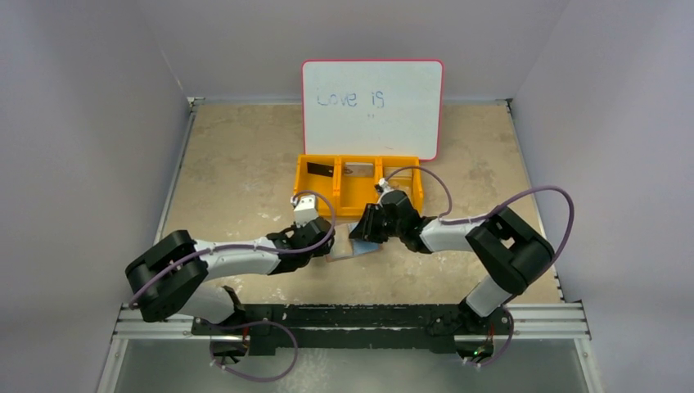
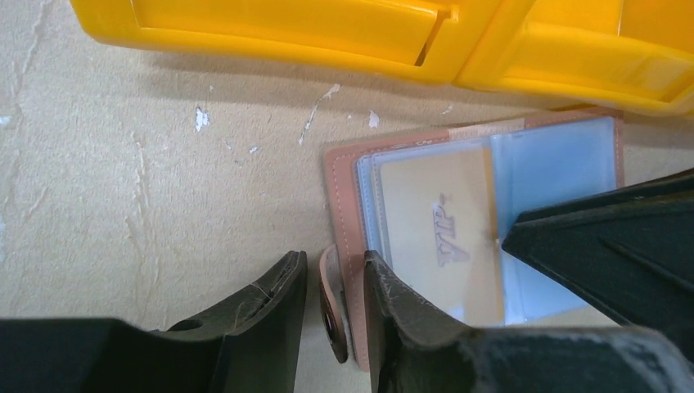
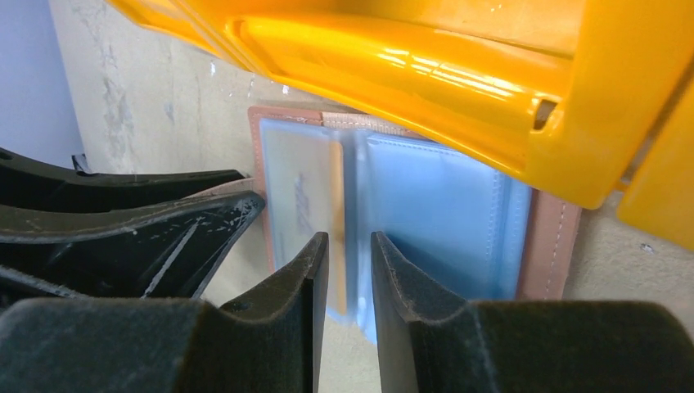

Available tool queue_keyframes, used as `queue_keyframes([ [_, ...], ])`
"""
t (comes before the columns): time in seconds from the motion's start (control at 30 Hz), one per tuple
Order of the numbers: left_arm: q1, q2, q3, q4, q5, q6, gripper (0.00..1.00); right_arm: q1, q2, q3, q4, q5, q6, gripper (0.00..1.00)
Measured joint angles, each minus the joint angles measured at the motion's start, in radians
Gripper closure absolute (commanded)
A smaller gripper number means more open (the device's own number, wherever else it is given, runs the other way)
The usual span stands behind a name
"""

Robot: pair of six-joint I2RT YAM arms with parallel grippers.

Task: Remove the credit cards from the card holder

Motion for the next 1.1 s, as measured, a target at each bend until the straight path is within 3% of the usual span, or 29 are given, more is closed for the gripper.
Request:
queue_keyframes([
  [0.3,0.000,-0.014,-0.019,0.049,0.058,0.011,0.64,0.000,0.073,0.018,0.070,-0.064,-0.020,0.73],
  [0.5,0.000,-0.003,-0.020,0.056,0.057,0.012,0.80,-0.010,0.111,0.017,0.142,-0.121,-0.015,0.73],
  [0.83,0.000,0.064,0.015,0.063,-0.001,0.011,0.89,-0.013,0.116,-0.006,0.194,-0.127,0.000,0.69],
  [1.1,-0.001,0.086,0.027,0.074,-0.013,0.000,0.95,-0.006,0.059,0.001,0.076,-0.100,0.000,0.68],
])
